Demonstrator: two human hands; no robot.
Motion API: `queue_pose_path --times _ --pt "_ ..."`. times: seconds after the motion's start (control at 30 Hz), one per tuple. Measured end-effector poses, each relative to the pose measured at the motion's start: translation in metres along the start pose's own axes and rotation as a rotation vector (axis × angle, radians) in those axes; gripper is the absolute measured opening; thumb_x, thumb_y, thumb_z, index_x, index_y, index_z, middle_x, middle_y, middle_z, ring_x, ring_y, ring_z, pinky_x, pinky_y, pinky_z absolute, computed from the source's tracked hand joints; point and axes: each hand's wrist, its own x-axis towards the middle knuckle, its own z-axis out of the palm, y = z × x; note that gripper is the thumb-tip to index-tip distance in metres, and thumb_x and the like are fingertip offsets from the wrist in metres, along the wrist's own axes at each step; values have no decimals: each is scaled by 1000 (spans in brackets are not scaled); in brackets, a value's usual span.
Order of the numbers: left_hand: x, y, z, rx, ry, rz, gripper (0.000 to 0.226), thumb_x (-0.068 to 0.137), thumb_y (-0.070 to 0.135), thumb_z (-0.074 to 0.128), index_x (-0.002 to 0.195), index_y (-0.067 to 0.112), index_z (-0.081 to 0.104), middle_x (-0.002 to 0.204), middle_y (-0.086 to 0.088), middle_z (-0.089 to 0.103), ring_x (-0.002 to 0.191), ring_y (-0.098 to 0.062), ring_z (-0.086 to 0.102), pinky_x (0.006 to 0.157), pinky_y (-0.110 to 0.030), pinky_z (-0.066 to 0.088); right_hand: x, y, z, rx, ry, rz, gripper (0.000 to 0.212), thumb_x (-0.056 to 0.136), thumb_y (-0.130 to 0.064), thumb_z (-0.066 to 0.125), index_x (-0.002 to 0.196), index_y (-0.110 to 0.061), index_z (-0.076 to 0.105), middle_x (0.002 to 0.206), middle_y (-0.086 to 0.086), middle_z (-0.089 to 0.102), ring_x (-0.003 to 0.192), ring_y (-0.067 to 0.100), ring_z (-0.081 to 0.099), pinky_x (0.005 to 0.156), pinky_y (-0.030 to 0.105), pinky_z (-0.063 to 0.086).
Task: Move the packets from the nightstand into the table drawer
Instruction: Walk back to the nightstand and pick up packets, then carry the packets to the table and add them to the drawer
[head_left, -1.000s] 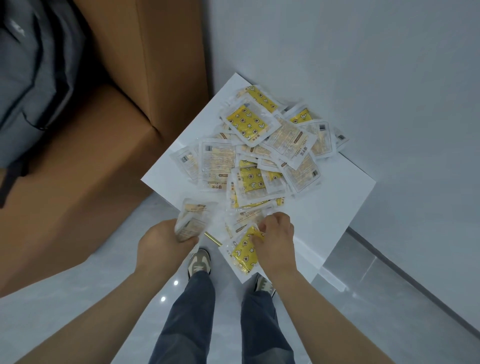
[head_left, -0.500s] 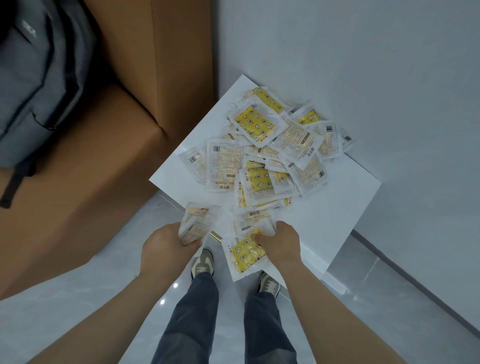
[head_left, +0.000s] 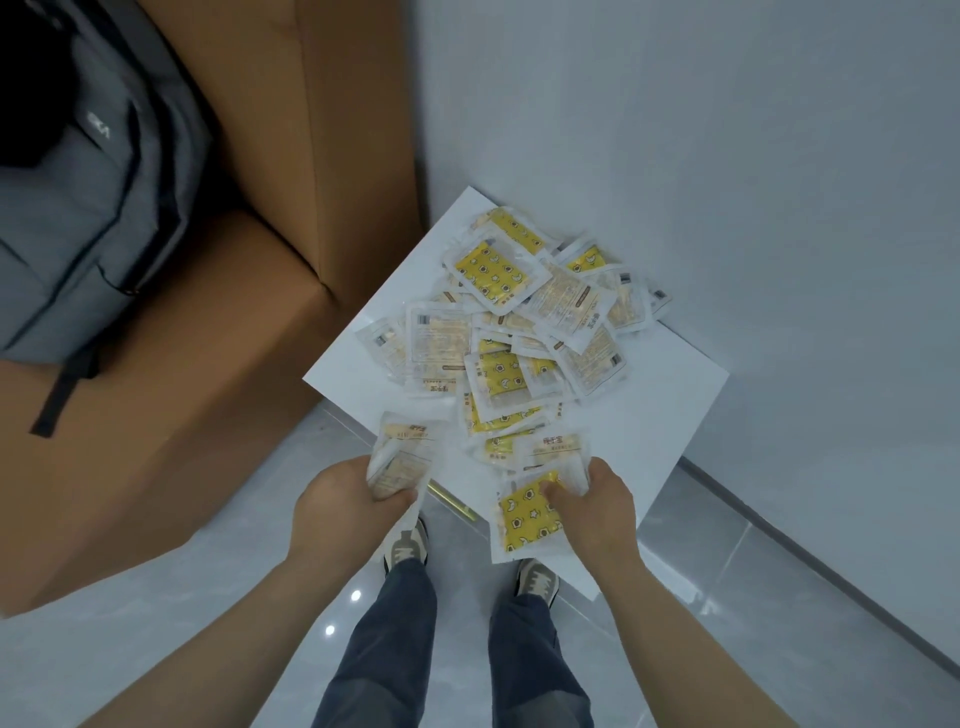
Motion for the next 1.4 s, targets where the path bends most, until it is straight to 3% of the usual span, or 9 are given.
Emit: queue_pose_path --times 0.27,0.47,0.7,0.87,1.1,1.3,1.4 --pt "-38 69 -33 -65 17 70 27 80 42 68 101 26 62 88 9 65 80 -13 61 55 -21 41 -35 -35 -89 -29 86 -132 14 84 -19 66 90 -10 57 84 0 65 78 17 62 63 29 49" --pt "-77 137 -68 -146 39 159 41 74 50 69 106 28 57 90 9 66 80 -16 64 63 -39 57 -68 -81 -166 -55 132 -299 11 86 -24 65 92 -20 57 81 -8 64 70 6 60 56 25 47" --pt "-119 231 -122 -159 107 330 28 75 49 66 95 29 61 80 12 65 78 -9 62 68 -35 54 -117 -135 -264 -100 219 -496 10 84 -28 63 86 -25 54 75 -4 64 67 13 60 61 36 50" --pt "-148 300 -175 -169 173 554 31 70 56 61 91 32 61 81 14 67 79 -8 63 73 -36 54 -163 -176 -339 -173 369 -643 16 85 -32 62 85 -29 47 68 -2 59 64 15 54 54 28 39" --pt "-190 369 -265 -104 233 880 30 74 53 66 96 34 61 84 15 67 81 -9 63 71 -31 52 -248 -227 -404 -172 621 -711 16 83 -29 65 82 -23 50 66 -1 60 65 19 56 60 39 47" --pt "-228 390 -338 -7 232 1151 27 74 54 67 91 35 61 79 18 64 77 -7 58 64 -22 44 -332 -255 -414 -165 815 -665 18 85 -34 65 78 -24 52 66 -5 62 60 14 57 56 38 48" --pt "-250 402 -351 -22 166 1264 36 66 60 59 89 32 62 79 15 66 79 -9 61 69 -29 49 -372 -253 -409 -123 939 -612 19 85 -31 66 76 -21 53 64 -4 62 59 15 57 56 39 47"
